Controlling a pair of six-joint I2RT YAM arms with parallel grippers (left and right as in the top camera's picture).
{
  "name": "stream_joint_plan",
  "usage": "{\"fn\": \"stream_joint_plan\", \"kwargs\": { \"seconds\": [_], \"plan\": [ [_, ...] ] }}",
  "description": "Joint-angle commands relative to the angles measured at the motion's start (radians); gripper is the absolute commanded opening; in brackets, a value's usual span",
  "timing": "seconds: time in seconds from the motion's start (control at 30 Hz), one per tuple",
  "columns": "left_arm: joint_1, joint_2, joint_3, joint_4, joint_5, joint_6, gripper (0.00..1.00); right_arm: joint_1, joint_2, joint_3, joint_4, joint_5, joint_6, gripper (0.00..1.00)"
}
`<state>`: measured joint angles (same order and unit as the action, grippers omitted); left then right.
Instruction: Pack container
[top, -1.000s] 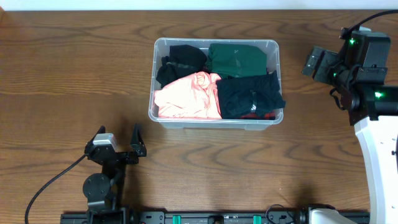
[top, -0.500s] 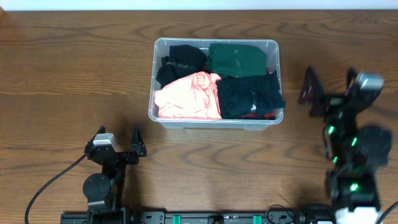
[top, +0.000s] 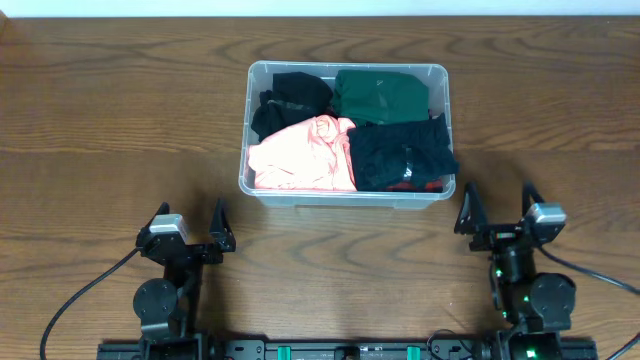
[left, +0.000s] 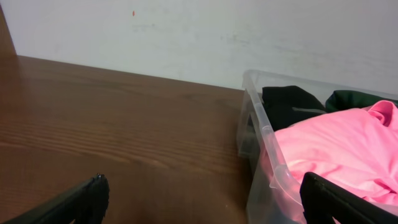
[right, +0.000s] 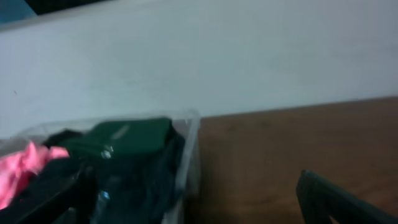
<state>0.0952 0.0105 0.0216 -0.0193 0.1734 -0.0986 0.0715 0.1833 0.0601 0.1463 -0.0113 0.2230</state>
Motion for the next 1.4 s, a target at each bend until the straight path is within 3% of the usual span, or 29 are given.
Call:
{"fn": "stream_joint_plan", "kwargs": {
  "seconds": [0.0,0.33,1.37],
  "plan": [
    [-0.003,-0.006,-0.018,-0.032,0.006,0.016,0.98,0.008,-0.040,-0.029,-0.026,0.014,-0.011,0.99],
    [-0.003,-0.006,-0.018,-0.032,0.006,0.016,0.98,-0.013,-0.153,-0.055,-0.224,0.015,-0.011,0.99],
    [-0.003,-0.006,-0.018,-0.032,0.006,0.016,0.98,-0.064,-0.178,-0.055,-0.221,0.019,-0.038,0.99]
  ]
}}
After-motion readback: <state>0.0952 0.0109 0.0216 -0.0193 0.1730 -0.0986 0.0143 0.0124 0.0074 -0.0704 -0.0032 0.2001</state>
